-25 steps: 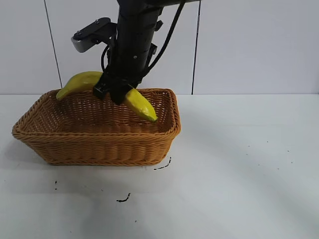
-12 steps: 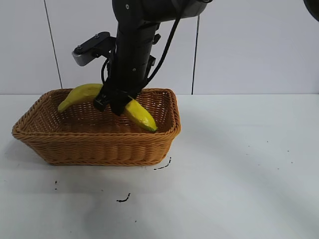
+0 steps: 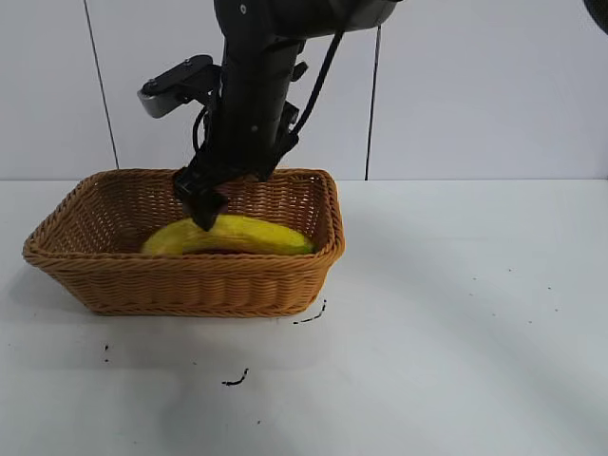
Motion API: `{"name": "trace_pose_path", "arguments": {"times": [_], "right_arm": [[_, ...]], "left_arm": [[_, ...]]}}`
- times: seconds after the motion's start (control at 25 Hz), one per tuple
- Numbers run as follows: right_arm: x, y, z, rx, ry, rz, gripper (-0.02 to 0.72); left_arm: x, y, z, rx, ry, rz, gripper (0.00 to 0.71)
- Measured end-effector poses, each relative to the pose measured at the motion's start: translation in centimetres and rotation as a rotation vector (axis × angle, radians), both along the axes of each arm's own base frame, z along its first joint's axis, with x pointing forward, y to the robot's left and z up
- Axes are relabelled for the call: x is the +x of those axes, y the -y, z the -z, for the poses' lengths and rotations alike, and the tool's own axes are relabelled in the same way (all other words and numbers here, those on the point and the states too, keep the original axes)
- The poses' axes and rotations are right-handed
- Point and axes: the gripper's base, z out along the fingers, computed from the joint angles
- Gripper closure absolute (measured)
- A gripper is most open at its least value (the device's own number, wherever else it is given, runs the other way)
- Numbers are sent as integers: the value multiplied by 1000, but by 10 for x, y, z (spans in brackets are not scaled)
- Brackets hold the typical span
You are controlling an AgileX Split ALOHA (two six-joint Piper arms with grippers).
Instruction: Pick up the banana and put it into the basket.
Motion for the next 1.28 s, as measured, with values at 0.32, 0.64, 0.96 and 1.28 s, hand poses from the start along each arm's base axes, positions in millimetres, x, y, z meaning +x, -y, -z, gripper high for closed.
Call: {"name": "trace_pose_path", "arguments": {"times": [0.32, 0.64, 0.96, 1.28], "right_arm": [[30, 60, -30, 179, -120, 256, 23], [70, 165, -29, 200, -133, 492, 24], [84, 266, -28, 194, -129, 691, 26], [78, 287, -39, 193, -119, 719, 35]], "left_arm": [[0, 0, 0, 0, -1, 0, 17], [0, 0, 0, 0, -1, 0, 17], [0, 0, 0, 0, -1, 0, 17], [0, 0, 0, 0, -1, 0, 17]]}}
